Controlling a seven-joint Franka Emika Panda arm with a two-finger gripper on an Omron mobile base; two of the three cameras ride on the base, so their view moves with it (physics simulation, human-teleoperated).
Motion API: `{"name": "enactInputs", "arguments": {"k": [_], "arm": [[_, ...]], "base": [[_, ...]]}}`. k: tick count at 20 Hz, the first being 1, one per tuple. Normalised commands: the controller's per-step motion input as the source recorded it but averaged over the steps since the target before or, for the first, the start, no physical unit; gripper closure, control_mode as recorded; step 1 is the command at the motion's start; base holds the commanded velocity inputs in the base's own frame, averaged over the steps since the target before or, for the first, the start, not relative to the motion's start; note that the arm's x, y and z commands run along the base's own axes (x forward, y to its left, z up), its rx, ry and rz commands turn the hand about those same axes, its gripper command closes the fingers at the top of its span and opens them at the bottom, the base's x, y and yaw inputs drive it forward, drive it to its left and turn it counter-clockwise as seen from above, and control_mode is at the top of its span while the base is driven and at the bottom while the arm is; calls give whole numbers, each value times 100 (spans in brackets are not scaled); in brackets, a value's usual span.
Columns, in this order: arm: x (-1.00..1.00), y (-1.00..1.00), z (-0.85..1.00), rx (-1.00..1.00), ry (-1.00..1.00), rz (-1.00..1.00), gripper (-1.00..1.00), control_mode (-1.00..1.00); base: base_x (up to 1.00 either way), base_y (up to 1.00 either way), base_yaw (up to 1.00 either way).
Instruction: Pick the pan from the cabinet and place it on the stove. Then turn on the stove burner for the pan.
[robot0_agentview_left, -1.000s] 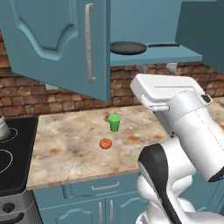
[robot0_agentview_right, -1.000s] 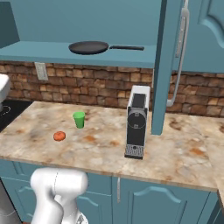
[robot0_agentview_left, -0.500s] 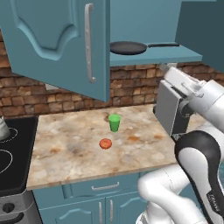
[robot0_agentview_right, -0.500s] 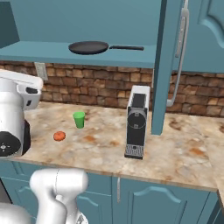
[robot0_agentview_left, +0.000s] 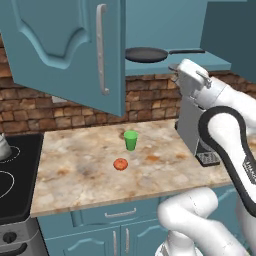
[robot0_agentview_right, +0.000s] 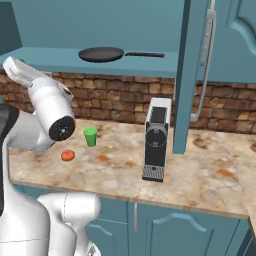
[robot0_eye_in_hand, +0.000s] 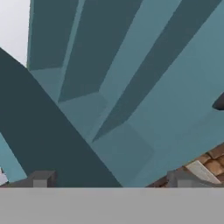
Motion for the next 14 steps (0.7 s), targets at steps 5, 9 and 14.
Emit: {"name": "enactInputs", "arguments": {"k": [5, 9, 14], "arm": [[95, 18, -3, 16, 21, 23, -100, -100], [73, 52, -5, 7, 18, 26, -100, -100], [60, 54, -2, 5, 18, 32, -100, -100]], "base": [[0, 0, 0], [0, 0, 0], [0, 0, 0]]}}
